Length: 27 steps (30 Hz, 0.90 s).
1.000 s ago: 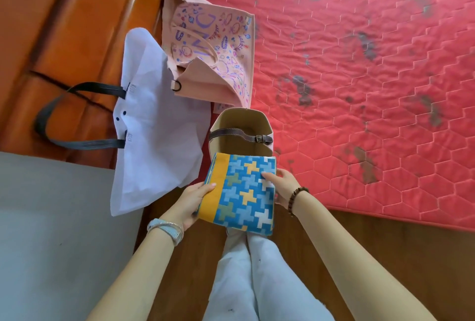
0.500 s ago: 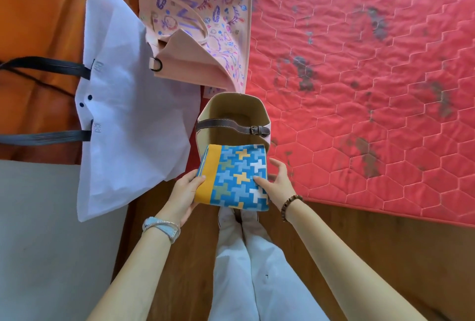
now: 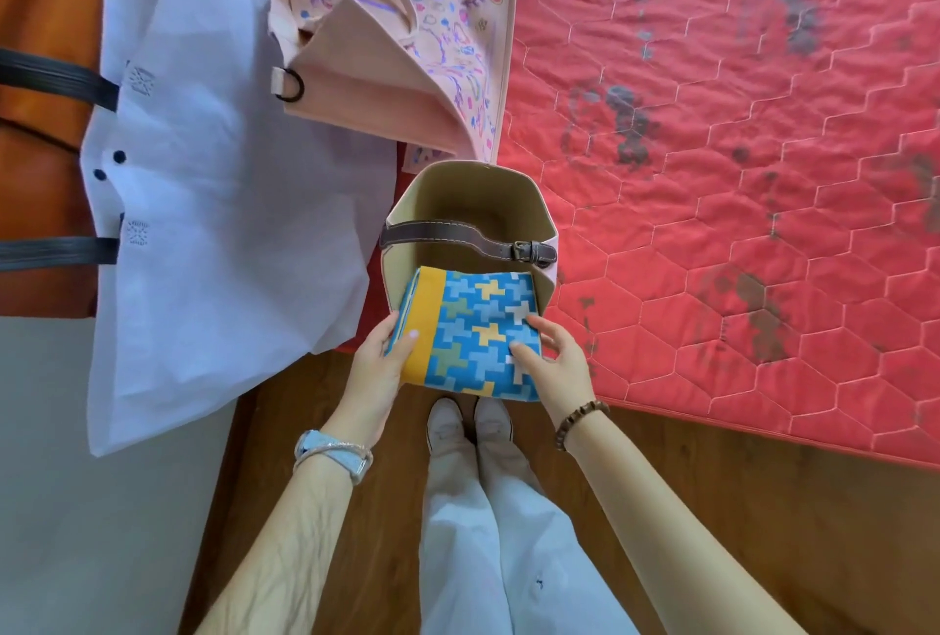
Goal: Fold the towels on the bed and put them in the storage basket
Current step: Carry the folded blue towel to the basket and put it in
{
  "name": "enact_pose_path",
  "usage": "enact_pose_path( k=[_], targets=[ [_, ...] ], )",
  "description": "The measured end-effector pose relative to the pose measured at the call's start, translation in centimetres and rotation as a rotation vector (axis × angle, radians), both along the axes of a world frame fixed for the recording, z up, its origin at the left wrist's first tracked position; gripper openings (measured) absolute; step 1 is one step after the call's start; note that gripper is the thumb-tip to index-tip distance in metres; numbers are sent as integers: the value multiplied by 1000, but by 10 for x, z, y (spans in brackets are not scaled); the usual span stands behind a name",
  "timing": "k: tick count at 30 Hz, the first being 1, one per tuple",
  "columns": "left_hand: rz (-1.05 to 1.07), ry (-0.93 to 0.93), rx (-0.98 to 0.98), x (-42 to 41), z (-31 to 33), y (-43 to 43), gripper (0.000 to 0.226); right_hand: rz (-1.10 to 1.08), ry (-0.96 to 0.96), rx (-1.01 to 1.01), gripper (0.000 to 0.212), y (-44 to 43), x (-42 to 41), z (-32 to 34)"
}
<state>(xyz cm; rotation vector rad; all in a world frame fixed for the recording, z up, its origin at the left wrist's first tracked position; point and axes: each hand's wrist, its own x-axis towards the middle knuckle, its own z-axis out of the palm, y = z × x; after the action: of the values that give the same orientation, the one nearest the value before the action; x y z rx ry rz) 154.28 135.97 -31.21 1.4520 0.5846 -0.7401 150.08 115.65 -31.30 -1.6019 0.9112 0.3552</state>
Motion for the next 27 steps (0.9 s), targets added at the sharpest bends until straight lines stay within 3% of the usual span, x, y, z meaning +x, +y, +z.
enact_pose_path(
  k=[4, 10, 16, 18, 23, 27],
  targets=[
    [4, -46, 87, 4, -4, -5, 48, 85, -34, -69, 48, 4, -1, -4],
    [-158, -294, 390, -11, -1, 1, 38, 293, -132, -230, 62, 6, -13, -6],
    [-376, -456, 426, -8, -18, 20, 58, 459, -251, -436, 49, 0, -11, -21],
    [-476, -540, 519, -2, -22, 24, 62, 520, -287, -518, 46, -3, -9, -24],
    [-662, -801, 761, 12, -31, 34, 55, 720, -431, -928, 40, -7, -2, -25],
    [-791, -942, 844, 12, -40, 45, 61, 836, -494, -958, 41, -9, 0, -31]
  ],
)
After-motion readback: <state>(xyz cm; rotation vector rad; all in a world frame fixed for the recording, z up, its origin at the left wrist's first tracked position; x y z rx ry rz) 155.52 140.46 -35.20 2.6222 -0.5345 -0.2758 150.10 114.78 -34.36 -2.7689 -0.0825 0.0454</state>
